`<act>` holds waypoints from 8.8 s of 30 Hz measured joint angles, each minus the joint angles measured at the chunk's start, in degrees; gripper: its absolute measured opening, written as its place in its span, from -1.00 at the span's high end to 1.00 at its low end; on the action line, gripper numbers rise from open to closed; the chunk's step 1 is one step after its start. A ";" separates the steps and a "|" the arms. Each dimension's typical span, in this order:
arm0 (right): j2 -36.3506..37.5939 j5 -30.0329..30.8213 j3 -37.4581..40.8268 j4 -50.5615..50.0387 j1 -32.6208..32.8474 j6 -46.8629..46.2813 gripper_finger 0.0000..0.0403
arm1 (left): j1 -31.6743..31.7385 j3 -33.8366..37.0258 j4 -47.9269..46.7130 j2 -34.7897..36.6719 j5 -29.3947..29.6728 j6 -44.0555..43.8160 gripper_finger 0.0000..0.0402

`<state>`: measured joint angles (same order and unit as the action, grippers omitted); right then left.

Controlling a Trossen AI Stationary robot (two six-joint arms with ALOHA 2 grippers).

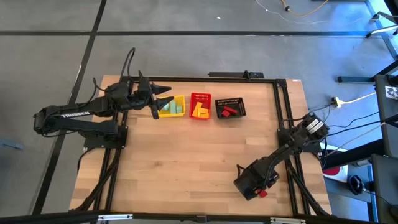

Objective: Sort & place blocks by color
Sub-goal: Put the red block into the black basket, then return to Home Position

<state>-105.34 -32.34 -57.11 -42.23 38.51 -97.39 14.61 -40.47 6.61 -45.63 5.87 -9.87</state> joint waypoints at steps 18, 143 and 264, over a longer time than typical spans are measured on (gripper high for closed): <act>1.13 -2.02 4.46 6.67 0.05 14.42 0.35 | 0.00 0.00 -0.21 0.00 2.14 -0.45 -0.11; 2.90 27.10 -7.41 -2.57 -68.69 75.29 -0.31 | -4.98 0.00 8.89 -13.86 -13.77 -13.51 -0.11; 66.14 5.16 28.67 44.87 -48.77 81.24 0.98 | -13.88 40.04 1.59 44.85 -2.12 -9.47 1.00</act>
<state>-39.20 -27.18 -28.45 2.64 -10.26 -16.15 0.73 -0.43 8.21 -0.78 3.75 -19.34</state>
